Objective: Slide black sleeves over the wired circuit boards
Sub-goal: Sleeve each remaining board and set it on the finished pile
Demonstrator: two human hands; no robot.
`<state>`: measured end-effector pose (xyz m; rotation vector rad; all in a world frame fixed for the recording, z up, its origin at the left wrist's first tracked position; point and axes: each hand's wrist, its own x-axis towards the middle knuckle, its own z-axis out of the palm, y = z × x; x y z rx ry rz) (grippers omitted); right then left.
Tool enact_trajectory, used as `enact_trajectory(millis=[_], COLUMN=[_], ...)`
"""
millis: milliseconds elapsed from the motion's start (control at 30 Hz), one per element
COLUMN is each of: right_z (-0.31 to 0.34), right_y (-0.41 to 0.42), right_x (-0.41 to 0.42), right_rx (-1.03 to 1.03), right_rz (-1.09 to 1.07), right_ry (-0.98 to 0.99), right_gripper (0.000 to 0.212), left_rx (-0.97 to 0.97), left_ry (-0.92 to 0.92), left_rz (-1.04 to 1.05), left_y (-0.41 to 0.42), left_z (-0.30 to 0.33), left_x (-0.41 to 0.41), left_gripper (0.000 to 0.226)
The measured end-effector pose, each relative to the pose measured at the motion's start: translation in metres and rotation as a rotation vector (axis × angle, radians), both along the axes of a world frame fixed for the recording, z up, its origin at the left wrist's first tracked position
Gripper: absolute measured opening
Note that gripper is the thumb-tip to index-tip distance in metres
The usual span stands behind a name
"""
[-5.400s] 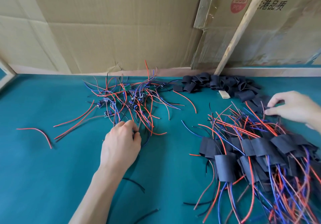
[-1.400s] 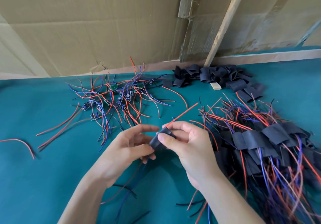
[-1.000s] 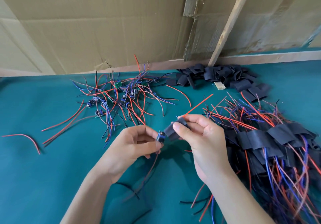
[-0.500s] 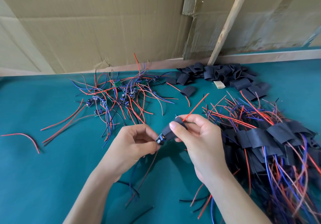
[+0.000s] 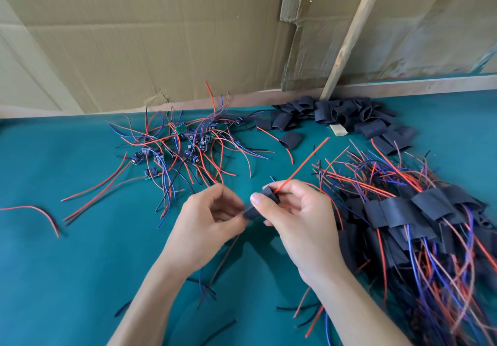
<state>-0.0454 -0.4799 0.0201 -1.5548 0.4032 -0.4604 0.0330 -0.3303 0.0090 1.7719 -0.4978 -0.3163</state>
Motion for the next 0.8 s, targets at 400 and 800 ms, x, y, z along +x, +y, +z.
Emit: enact_trajectory(millis=[400,800], right_z=[0.011,0.077], right_y=[0.002,-0.097], right_x=[-0.002,-0.053], right_rx=[0.127,-0.771], right_rz=[0.202,-0.29], right_ry=[-0.014,0.289], right_gripper=[0.022,0.031], left_rx=[-0.315,-0.31], left_ry=[0.192,0.31], left_rz=[-0.155,0.205], left_y=[-0.001,0.006], left_z=[0.006,0.007], left_x=[-0.001,0.012], left_gripper=[0.018,0.017])
